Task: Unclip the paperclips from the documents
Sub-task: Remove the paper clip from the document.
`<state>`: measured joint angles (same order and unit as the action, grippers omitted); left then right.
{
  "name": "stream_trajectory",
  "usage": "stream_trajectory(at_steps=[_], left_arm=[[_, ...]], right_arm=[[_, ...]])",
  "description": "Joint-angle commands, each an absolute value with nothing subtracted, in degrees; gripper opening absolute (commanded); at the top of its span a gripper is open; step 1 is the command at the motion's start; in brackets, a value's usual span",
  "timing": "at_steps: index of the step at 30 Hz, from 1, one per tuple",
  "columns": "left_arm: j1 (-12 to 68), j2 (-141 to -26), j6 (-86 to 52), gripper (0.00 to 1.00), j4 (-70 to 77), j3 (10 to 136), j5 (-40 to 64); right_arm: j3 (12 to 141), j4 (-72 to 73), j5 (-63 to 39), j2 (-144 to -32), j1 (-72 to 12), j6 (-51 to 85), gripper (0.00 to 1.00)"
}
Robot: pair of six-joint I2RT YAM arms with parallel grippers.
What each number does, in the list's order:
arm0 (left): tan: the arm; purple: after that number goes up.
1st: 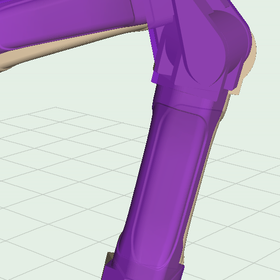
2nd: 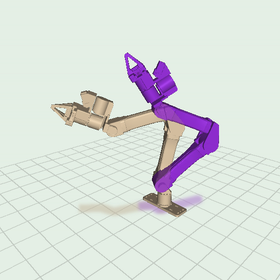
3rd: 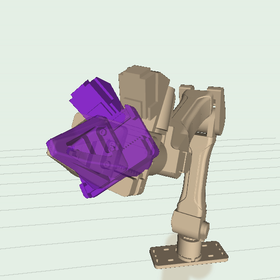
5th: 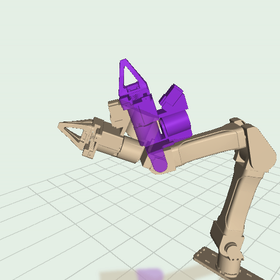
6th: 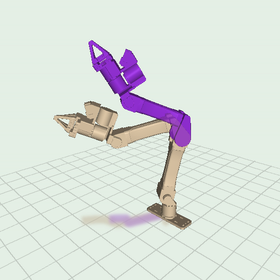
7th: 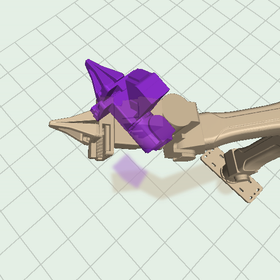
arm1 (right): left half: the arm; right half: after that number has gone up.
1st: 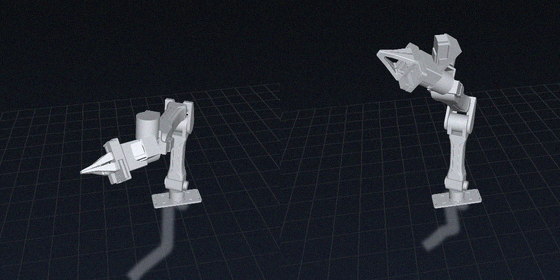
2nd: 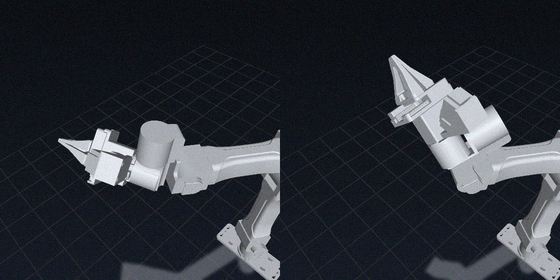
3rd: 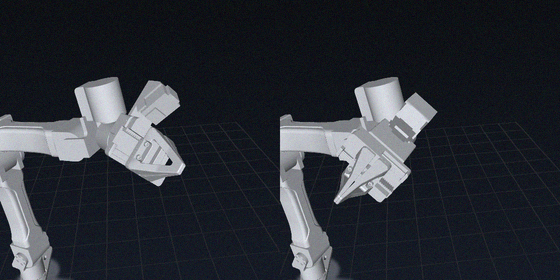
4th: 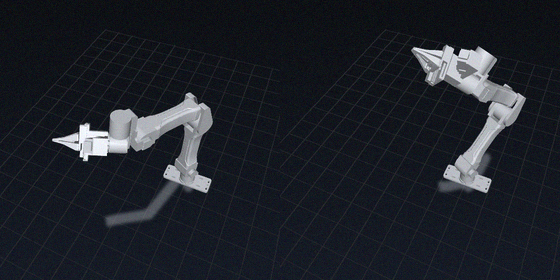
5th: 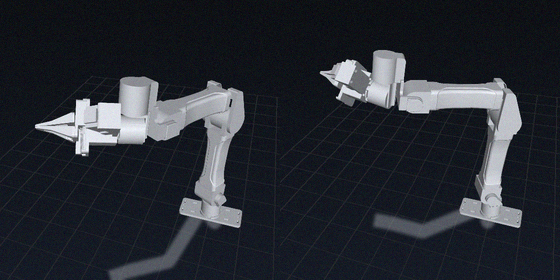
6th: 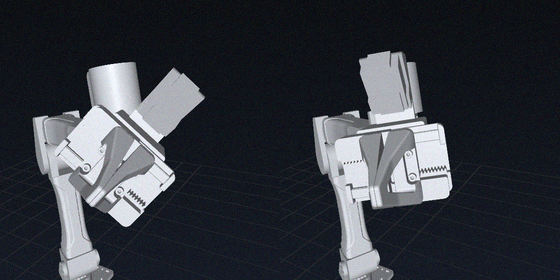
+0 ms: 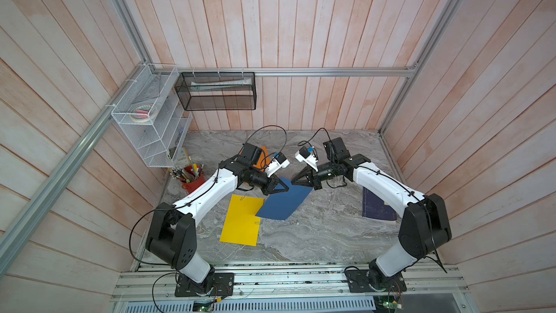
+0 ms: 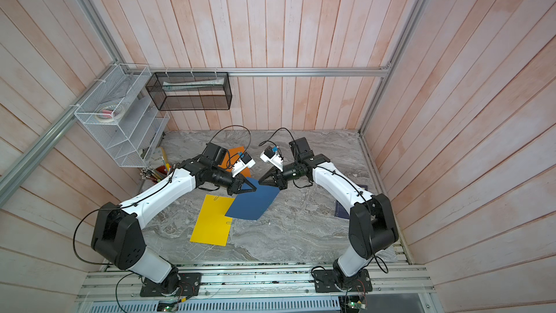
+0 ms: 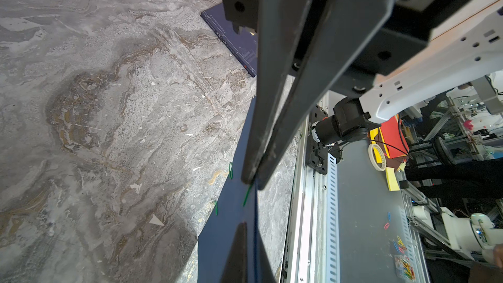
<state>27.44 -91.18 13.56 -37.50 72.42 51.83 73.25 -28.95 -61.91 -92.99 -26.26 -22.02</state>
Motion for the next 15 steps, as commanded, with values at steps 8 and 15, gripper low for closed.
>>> stream_trajectory(at_steps=[8,15], left_arm=[[27.6,-90.4,14.8,0.00,-38.9,72.3,51.9],[27.6,-90.5,14.9,0.00,-39.1,72.4,51.7]], right_arm=[[74.1,-28.7,-63.1,-92.1,-25.1,-21.1,0.08],[74.1,-28.8,-63.1,-92.2,-25.1,-21.0,0.08]])
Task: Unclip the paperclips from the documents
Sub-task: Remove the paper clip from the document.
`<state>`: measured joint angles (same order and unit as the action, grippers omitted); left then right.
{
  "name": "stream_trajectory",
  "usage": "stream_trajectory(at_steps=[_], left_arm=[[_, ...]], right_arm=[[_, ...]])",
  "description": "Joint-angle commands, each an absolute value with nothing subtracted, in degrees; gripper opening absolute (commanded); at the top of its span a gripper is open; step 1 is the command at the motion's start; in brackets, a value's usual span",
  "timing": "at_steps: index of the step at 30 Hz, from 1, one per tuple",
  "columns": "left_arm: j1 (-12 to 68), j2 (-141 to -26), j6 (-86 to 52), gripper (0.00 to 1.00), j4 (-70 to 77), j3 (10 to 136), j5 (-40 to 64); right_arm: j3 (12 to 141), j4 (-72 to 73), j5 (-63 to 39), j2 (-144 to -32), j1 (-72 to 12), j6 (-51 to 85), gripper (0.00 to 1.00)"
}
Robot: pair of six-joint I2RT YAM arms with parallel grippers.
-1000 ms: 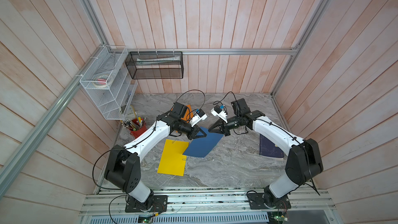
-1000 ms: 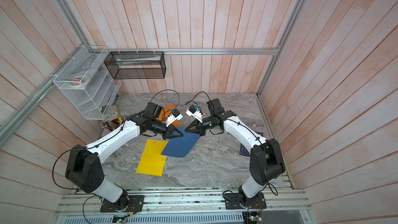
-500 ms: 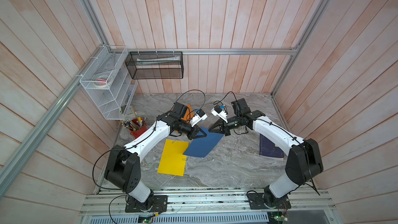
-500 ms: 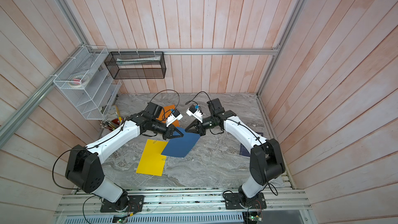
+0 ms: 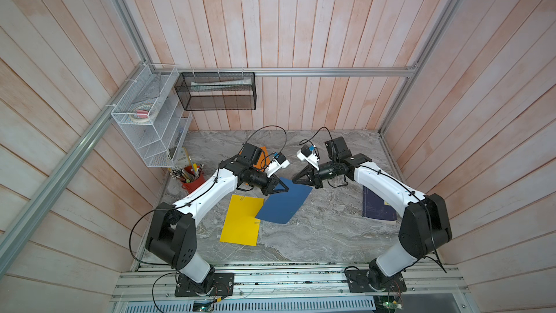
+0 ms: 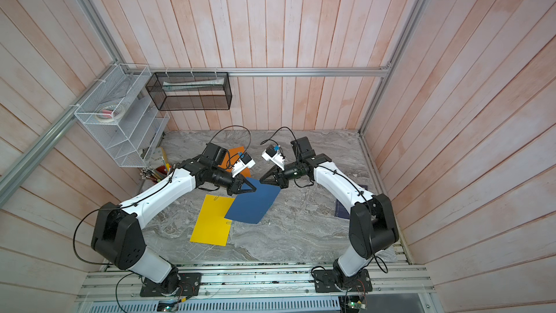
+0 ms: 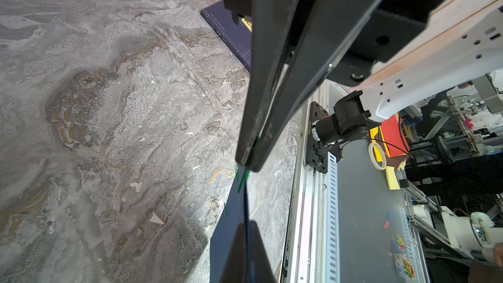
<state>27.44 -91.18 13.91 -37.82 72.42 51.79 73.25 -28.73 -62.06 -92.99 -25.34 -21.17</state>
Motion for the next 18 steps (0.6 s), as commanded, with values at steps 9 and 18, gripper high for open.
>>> stream_trajectory(at_steps=[9,18], left_arm=[[27.7,-90.7,14.9,0.00,-39.1,72.3,51.4],[27.9,-91.0,14.9,0.00,-39.2,72.6,51.0]], right_arm=[[74.0,-28.4,-63.1,-92.1,-24.8,-20.8,0.08],[73.2,-26.8,-64.2,-90.9,-23.4,-19.5,0.08]])
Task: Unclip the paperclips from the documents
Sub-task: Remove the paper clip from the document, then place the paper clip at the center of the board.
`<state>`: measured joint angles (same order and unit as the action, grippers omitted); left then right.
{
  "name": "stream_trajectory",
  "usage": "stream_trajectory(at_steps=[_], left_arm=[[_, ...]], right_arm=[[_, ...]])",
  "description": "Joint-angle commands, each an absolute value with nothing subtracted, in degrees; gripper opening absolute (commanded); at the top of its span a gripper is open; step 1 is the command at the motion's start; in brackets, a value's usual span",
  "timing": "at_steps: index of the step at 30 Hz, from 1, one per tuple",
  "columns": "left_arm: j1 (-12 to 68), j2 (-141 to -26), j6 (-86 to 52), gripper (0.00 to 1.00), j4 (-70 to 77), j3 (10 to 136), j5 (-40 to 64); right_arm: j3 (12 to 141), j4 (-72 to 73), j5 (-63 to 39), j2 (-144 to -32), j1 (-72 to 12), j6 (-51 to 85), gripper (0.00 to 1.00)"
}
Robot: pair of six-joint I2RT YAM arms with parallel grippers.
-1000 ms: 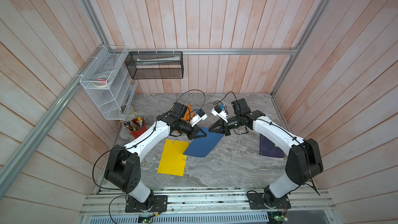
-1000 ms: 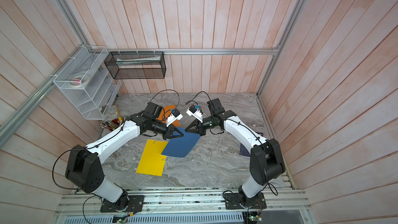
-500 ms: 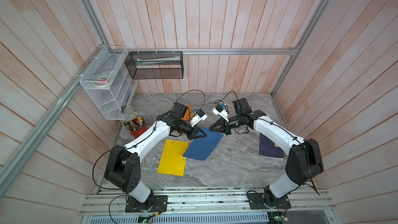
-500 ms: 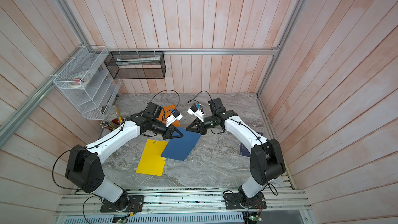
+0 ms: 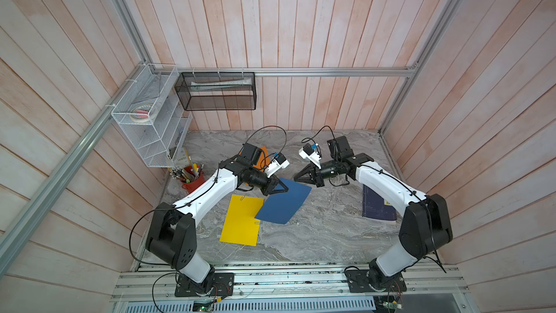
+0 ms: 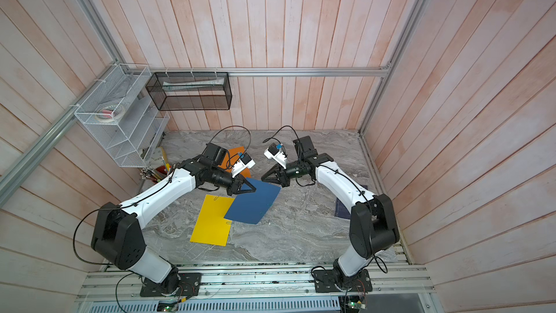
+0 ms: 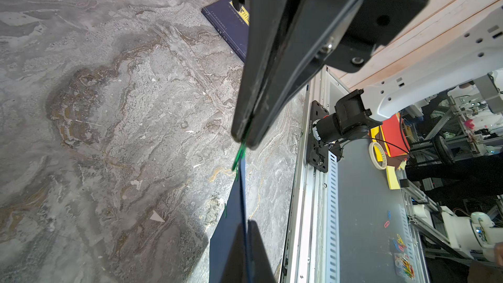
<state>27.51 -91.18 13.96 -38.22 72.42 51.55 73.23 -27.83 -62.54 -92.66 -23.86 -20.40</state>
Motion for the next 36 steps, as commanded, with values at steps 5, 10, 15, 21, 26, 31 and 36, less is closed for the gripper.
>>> stream_trajectory(at_steps=[5,10,15,21,26,31,36], left_arm=[[27.9,-91.1,14.9,0.00,-39.3,73.0,50.5],[27.9,-90.8,14.2,0.00,-38.2,73.3,49.3],[27.9,-91.0,12.7,0.00,-36.4,73.7,49.4],[28.0,-90.8,10.3,0.00,-33.3,74.0,49.9],[28.6,-90.7,9.4,0.00,-32.7,74.3,49.6],[29.2,-90.4,8.9,0.00,-32.4,74.3,48.8],[29.3,-90.3,8.5,0.00,-31.9,74.4,48.3]], right_arm=[[71.6,-23.8,-63.7,-89.8,-21.6,-15.6,0.07],[65.1,-14.3,-60.7,-86.8,-18.0,-4.2,0.06],[57.8,-6.2,-55.1,-82.8,-13.6,5.3,0.06],[52.5,-3.2,-48.6,-82.0,-6.3,12.4,0.06],[50.2,-1.6,-46.0,-83.4,-1.3,15.4,0.07],[47.5,-3.5,-40.3,-84.5,1.9,17.7,0.06],[44.2,-6.3,-37.3,-85.9,4.6,19.2,0.07]])
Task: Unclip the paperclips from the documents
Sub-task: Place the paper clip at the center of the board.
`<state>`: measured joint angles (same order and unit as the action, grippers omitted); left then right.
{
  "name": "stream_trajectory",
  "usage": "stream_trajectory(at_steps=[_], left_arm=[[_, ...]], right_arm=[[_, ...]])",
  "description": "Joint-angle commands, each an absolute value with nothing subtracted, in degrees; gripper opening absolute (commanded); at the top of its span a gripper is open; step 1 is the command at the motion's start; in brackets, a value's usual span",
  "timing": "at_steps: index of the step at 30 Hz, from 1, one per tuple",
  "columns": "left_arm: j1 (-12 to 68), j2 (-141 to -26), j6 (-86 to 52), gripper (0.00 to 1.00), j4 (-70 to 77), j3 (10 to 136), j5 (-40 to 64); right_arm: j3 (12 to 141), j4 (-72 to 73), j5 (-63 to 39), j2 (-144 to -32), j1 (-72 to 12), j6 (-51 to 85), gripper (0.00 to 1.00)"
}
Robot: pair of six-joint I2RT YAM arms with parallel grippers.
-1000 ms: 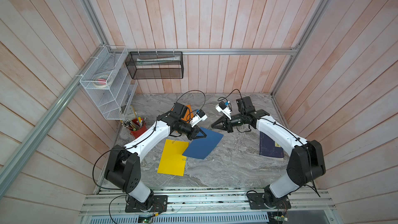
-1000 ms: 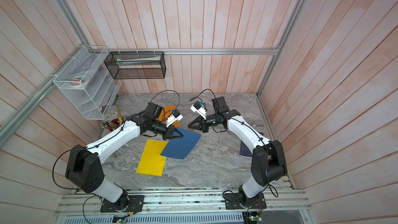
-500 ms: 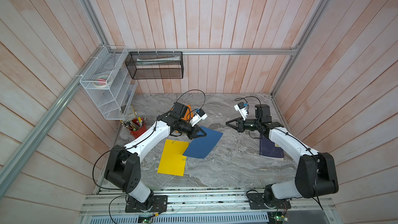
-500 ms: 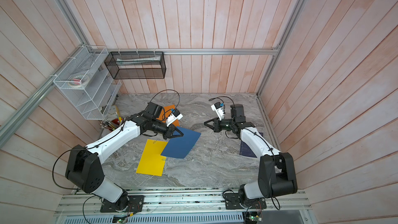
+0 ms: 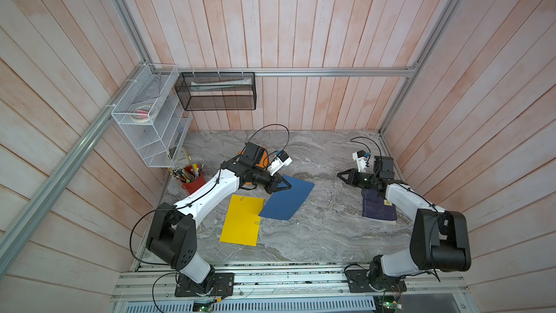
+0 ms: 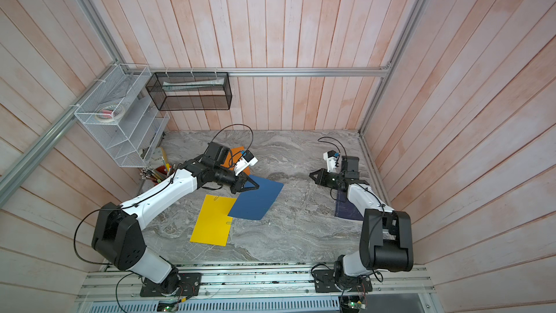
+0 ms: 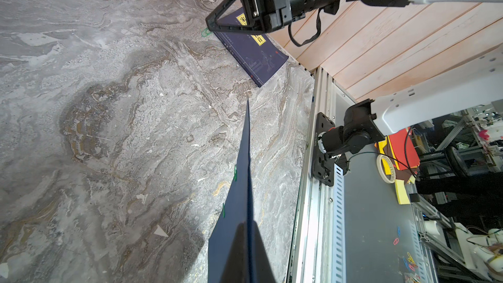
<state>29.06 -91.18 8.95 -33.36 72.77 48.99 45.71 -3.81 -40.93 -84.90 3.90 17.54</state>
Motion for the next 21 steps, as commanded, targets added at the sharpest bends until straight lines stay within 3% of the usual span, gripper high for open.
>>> stream_trajectory(at_steps=[1,21], left_arm=[[29.3,-90.3,8.5,0.00,-31.8,74.4,48.2],[29.3,-90.6,8.2,0.00,-31.2,74.1,46.9]], right_arm=[[43.6,-6.9,-36.1,-86.2,4.6,19.1,0.06],[39.5,-14.6,-26.5,-90.1,5.2,18.9,0.10]])
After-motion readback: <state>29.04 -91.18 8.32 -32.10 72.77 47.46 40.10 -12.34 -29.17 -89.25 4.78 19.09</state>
